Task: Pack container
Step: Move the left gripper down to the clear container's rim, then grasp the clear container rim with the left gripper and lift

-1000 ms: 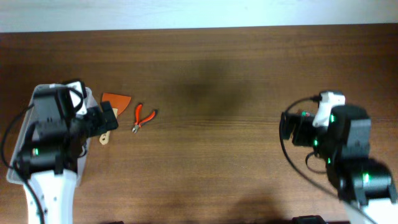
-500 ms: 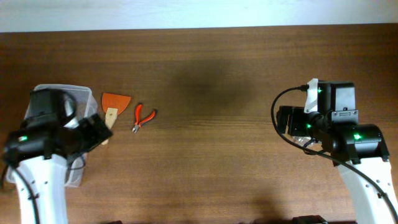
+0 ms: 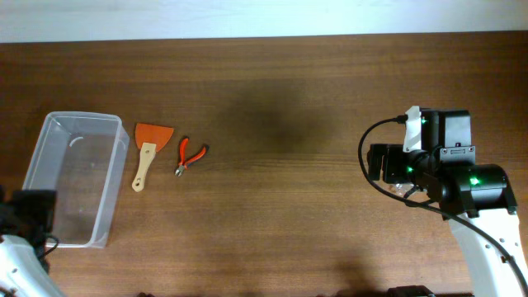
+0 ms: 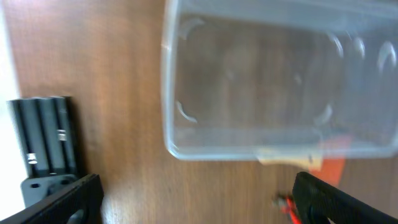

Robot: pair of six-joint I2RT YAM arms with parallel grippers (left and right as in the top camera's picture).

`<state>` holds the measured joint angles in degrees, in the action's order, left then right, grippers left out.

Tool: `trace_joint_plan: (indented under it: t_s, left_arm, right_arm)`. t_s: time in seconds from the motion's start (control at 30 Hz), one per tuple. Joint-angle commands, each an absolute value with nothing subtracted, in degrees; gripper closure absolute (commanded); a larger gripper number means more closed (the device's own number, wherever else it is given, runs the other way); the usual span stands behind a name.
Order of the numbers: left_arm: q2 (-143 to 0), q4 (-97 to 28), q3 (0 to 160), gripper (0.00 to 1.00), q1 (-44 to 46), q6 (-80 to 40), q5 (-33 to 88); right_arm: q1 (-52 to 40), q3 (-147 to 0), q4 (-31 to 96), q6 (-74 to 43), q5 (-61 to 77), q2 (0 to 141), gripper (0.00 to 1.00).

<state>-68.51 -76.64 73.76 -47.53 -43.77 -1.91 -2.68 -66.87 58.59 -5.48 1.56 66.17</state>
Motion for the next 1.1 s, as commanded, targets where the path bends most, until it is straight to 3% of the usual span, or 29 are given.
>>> trace_joint_plan:
  t_s: [0.0,0.77,0.87,0.9,1.07]
  left_arm:
    - [-70.1,-76.1,74.2,0.02,-49.8,-45.4,-6.9]
    - [-101.1,-65.7,69.0,0.02,-50.0,-45.4,-7.6]
    - [-103.1,-64.2,69.0,0.11,-50.0,-45.3,-7.6]
    - [-103.4,-64.0,69.0,0.21,-50.0,-45.0,-7.6]
    - [-103.4,-61.6,69.1,0.26,-50.0,-41.5,-7.6]
  right_arm:
    - [-2.5,-68.4,58.8,-4.7,1.9,66.1,0.01]
    - [-2.5,-68.4,60.7,-4.7,1.9,66.1,0.01]
    - [-2.5,-68.4,60.7,-4.7,1.9,66.1,0.01]
    - [-2.5,-68.4,60.7,-4.7,1.9,66.1,0.01]
    - [-2.5,-68.4,60.7,-4.7,1.9,66.1,0.01]
